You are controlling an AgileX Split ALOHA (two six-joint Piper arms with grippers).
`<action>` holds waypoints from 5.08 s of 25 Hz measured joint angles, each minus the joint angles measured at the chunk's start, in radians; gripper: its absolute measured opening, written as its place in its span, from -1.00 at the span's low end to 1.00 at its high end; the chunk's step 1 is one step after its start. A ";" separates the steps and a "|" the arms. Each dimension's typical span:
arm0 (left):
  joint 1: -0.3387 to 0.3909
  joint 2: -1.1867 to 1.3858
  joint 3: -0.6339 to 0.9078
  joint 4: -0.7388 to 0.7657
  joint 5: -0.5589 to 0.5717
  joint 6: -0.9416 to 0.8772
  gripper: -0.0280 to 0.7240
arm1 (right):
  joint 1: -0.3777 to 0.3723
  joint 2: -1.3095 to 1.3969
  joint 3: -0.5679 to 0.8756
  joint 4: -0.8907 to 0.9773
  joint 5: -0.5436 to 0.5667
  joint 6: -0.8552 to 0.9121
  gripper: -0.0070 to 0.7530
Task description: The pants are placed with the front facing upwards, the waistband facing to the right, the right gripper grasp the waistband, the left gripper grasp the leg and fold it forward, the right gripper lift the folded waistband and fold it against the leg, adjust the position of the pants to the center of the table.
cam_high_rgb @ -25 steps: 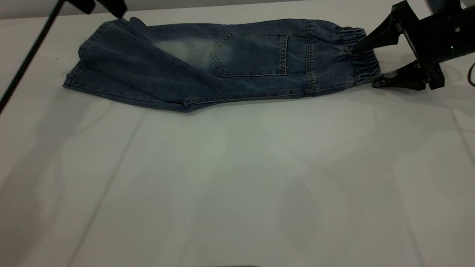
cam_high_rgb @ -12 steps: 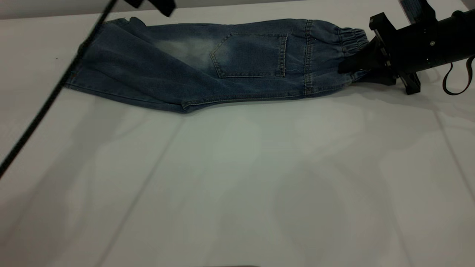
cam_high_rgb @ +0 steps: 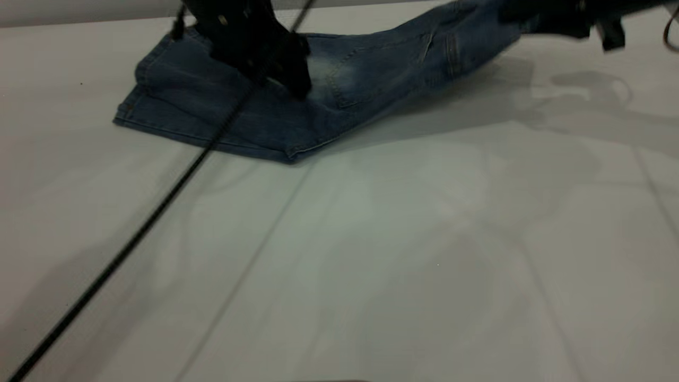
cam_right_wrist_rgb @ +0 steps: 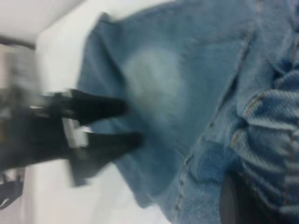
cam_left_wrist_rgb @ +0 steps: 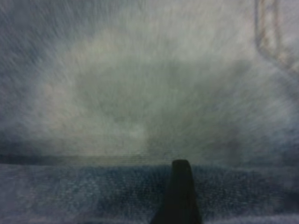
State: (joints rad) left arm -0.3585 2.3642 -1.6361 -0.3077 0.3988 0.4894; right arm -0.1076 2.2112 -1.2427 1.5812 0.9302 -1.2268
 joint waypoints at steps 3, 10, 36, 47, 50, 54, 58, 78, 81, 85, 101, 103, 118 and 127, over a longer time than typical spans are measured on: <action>-0.023 0.032 0.000 0.000 -0.027 0.000 0.59 | 0.000 -0.043 0.000 0.000 0.054 0.002 -0.76; -0.104 0.049 -0.047 0.000 -0.041 0.000 0.59 | 0.006 -0.081 -0.021 0.029 0.161 0.003 -0.76; 0.103 0.156 -0.398 0.399 0.453 -0.287 0.59 | 0.171 -0.081 -0.201 0.029 0.130 0.056 -0.77; 0.103 0.202 -0.434 0.335 0.466 -0.288 0.59 | 0.360 -0.078 -0.244 0.163 -0.113 -0.050 -0.77; 0.106 0.212 -0.509 0.330 0.562 -0.286 0.59 | 0.403 -0.074 -0.245 0.184 -0.206 -0.094 -0.77; 0.116 0.212 -0.687 0.382 0.749 -0.285 0.59 | 0.439 -0.038 -0.260 0.196 -0.264 -0.118 -0.77; 0.123 0.212 -0.881 0.473 0.773 -0.281 0.59 | 0.448 0.016 -0.289 0.200 -0.278 -0.123 -0.77; 0.123 0.212 -1.138 0.353 0.773 -0.304 0.59 | 0.568 0.244 -0.458 0.202 -0.197 -0.125 0.78; 0.123 0.212 -1.138 0.343 0.773 -0.304 0.59 | 0.530 0.244 -0.459 0.168 -0.125 -0.069 0.80; 0.122 0.212 -1.138 0.247 0.773 -0.282 0.59 | 0.444 0.227 -0.459 0.094 -0.022 -0.008 0.80; -0.073 0.301 -1.007 0.020 0.773 -0.190 0.59 | 0.088 0.090 -0.463 -0.400 0.149 0.527 0.55; -0.111 0.333 -1.007 0.015 0.773 -0.187 0.59 | 0.078 0.090 -0.463 -0.410 0.171 0.537 0.55; -0.142 0.422 -1.007 0.531 0.773 -0.237 0.59 | 0.076 0.090 -0.463 -0.416 0.226 0.544 0.55; -0.115 0.346 -1.028 0.842 0.773 -0.361 0.59 | 0.076 0.090 -0.463 -0.416 0.225 0.526 0.55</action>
State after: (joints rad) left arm -0.4732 2.7106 -2.6639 0.5346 1.1721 0.1287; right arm -0.0313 2.3008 -1.7053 1.1649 1.1551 -0.7005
